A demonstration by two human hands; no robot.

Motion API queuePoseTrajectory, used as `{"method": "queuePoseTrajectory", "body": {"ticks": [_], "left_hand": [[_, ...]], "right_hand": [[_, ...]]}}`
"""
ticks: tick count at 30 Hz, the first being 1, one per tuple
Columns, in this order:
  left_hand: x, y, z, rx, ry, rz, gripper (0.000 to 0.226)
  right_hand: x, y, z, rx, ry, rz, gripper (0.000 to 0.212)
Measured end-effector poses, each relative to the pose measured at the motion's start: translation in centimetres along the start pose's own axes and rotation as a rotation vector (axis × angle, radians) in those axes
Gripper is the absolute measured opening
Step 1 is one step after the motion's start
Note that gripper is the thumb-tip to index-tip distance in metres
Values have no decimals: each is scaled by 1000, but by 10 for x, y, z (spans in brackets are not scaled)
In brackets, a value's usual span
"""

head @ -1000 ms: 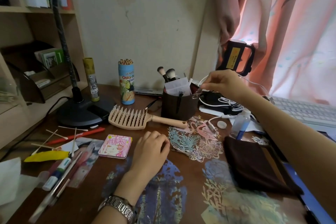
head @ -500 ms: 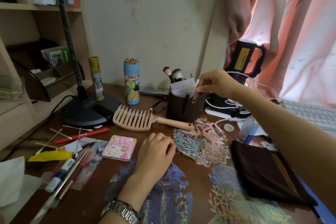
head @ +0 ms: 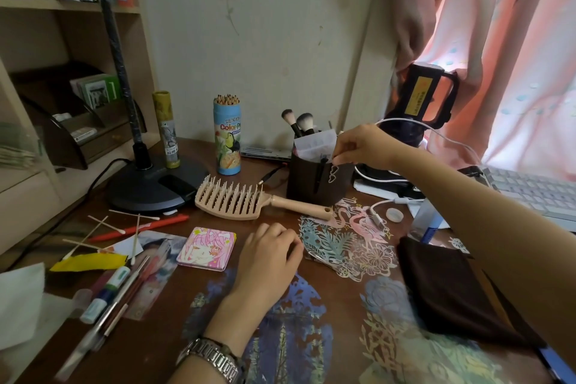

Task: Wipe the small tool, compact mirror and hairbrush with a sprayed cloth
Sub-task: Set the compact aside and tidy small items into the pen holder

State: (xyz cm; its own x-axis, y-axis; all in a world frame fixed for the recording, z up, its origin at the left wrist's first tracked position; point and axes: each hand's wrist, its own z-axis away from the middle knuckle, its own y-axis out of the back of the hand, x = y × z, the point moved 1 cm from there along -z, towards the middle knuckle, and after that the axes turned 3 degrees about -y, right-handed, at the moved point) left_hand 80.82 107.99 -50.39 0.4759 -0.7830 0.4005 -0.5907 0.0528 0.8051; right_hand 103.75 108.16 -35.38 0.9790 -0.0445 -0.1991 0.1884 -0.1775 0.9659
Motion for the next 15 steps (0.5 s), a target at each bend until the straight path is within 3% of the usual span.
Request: {"method": "queuePoseTrajectory", "body": {"ticks": [6, 15], "left_hand": [[-1, -1, 0, 11, -6, 2, 21], [-2, -2, 0, -4, -7, -13, 21]], "right_hand": [[0, -4, 0, -10, -34, 19, 10], [-3, -5, 16, 63, -108, -33, 30]]}}
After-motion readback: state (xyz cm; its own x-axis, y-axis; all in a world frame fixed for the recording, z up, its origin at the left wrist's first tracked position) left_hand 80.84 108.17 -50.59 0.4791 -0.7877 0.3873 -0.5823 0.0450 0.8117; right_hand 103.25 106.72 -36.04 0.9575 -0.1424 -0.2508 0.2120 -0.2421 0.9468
